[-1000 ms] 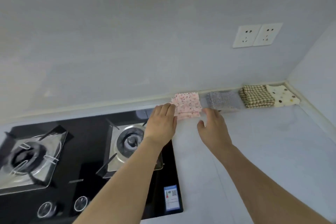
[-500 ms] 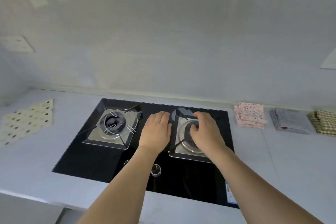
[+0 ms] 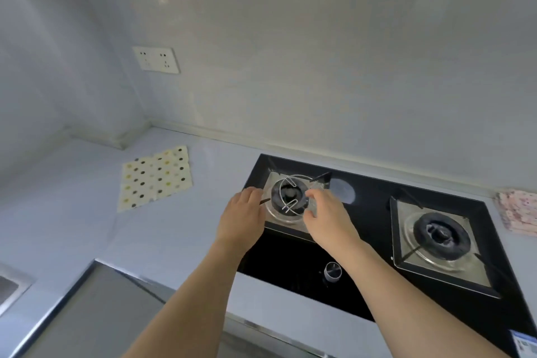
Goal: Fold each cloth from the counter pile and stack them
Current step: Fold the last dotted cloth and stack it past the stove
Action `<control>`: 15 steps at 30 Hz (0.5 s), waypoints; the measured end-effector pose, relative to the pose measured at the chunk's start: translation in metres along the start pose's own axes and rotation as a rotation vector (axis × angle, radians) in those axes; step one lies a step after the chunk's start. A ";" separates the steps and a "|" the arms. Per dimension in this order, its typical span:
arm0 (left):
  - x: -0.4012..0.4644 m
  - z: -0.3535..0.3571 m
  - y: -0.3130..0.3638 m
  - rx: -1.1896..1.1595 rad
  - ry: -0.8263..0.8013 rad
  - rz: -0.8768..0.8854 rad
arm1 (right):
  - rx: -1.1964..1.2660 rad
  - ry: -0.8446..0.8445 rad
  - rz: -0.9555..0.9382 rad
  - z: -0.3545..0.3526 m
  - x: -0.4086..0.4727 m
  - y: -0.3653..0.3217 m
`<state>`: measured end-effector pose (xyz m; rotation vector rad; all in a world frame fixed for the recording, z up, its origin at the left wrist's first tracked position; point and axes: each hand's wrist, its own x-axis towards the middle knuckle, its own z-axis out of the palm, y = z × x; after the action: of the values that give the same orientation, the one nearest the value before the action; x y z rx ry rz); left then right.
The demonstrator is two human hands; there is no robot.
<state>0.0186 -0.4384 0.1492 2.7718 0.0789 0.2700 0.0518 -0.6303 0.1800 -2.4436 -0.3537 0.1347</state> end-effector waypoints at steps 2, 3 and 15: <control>0.001 -0.011 -0.023 0.016 0.001 -0.030 | 0.003 0.019 0.002 0.012 0.016 -0.016; 0.001 -0.017 -0.035 0.024 0.013 -0.055 | 0.003 0.023 -0.013 0.023 0.026 -0.027; 0.008 -0.080 -0.271 0.083 -0.033 -0.219 | -0.039 -0.215 -0.190 0.182 0.120 -0.178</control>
<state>0.0049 -0.1568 0.1288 2.8167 0.3915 0.1675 0.0946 -0.3537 0.1484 -2.4235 -0.6864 0.3122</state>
